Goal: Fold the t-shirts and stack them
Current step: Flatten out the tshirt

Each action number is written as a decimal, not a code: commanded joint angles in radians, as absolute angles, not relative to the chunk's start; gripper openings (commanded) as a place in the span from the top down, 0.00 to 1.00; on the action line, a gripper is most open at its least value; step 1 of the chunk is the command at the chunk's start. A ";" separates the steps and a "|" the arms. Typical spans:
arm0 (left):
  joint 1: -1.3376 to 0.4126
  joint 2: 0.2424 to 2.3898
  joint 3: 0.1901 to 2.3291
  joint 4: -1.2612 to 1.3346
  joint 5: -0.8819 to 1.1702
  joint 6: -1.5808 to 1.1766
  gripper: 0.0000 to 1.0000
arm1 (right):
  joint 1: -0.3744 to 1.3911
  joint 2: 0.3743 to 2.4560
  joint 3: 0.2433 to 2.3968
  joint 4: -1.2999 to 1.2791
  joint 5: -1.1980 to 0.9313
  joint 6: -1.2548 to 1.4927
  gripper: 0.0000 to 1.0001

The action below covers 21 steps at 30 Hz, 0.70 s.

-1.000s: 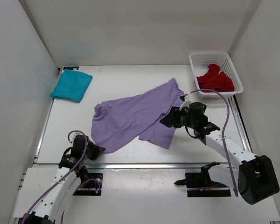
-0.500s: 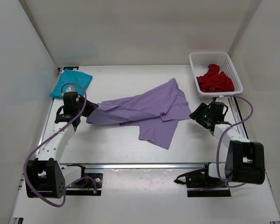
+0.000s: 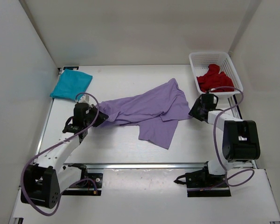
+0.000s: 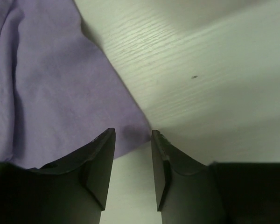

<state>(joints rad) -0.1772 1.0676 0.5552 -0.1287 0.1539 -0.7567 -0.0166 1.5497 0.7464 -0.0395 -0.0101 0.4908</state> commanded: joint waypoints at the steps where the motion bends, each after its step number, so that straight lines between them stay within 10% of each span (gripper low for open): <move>1: -0.195 1.025 0.563 -0.112 0.167 -0.692 1.00 | 0.026 1.572 0.782 -0.089 0.054 0.489 0.66; 21: -0.210 1.015 0.492 -0.054 0.224 -0.695 1.00 | 0.038 1.618 0.822 -0.175 0.103 0.474 0.66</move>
<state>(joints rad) -0.2001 1.0286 0.4980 -0.0753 0.2039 -0.7124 0.0277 1.5768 0.7872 -0.1524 0.1081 0.4889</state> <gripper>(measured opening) 0.028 0.345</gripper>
